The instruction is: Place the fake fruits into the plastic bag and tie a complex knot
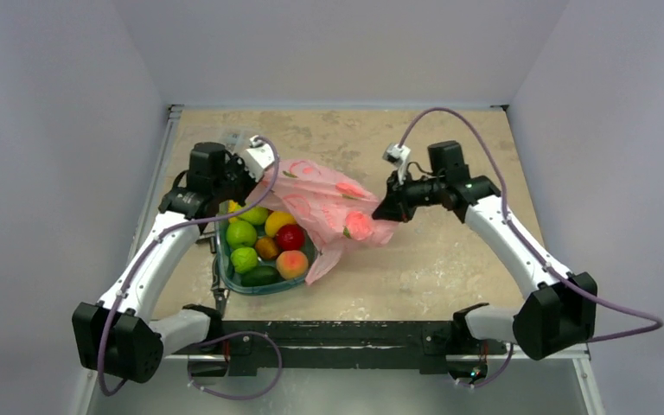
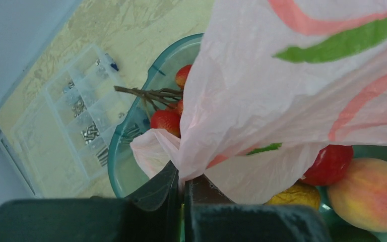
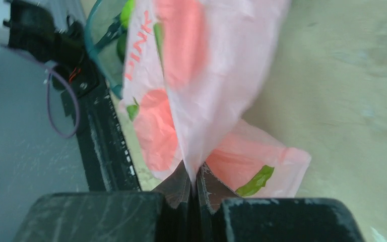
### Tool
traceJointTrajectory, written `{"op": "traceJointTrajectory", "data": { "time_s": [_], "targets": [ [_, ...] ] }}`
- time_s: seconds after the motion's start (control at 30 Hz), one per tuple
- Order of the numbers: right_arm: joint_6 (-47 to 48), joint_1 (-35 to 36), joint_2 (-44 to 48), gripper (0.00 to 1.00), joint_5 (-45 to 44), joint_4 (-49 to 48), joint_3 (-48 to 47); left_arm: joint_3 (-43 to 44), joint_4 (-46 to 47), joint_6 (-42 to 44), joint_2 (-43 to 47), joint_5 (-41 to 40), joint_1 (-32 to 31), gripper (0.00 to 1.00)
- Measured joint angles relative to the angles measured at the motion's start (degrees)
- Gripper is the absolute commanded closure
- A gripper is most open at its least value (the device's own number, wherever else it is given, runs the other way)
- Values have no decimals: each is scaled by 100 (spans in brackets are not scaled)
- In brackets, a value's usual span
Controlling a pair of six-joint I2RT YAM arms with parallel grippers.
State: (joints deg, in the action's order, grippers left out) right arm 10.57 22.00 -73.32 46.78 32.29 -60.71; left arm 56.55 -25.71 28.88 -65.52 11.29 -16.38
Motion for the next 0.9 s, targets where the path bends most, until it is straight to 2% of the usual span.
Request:
{"op": "traceJointTrajectory", "data": {
  "time_s": [0.1, 0.2, 0.23, 0.27, 0.3, 0.33, 0.37, 0.4, 0.5, 0.57, 0.67, 0.77, 0.9],
  "targets": [
    [260, -846, 66, 100, 251, 372, -221, 286, -153, 76, -184, 684, 715, 100],
    [387, -1290, 304, 100, 560, 658, -363, 1113, -315, 33, -793, 1440, 1003, 100],
    [341, -1311, 442, 100, 656, 691, -374, 1403, -278, -63, -1014, 1681, 1001, 93],
    [216, -1311, 573, 100, 734, 691, -372, 1652, -210, -162, -1204, 1823, 960, 85],
    [24, -1311, 715, 100, 813, 636, -369, 1908, -136, -299, -1394, 1886, 881, 66],
    [-164, -1311, 817, 100, 868, 551, -367, 2177, -83, -426, -1593, 1915, 778, 25],
    [-498, -1311, 942, 100, 942, 361, -350, 2481, -37, -566, -1810, 1943, 643, 4],
    [-758, -1311, 1012, 100, 981, 212, -337, 2820, -2, -713, -2057, 1967, 476, 1],
    [-1786, -1314, 1211, 100, 977, -455, -160, 3521, 142, -1167, -2559, 1958, 96, 0],
    [-2452, -1325, 1335, 100, 859, -866, 7, 3429, 483, -1495, -2498, 1947, 13, 0],
    [-3364, -1360, 1558, 100, 560, -1436, 262, 2291, 1502, -1641, -1631, 1733, 109, 0],
    [-4118, -1384, 1707, 100, 245, -1919, 389, 1095, 1987, -1502, -297, 1558, 42, 0],
    [-4824, -1384, 1700, 100, -221, -2382, 396, 756, 2396, -1051, 619, 1493, -1012, 0]
  ]
}}
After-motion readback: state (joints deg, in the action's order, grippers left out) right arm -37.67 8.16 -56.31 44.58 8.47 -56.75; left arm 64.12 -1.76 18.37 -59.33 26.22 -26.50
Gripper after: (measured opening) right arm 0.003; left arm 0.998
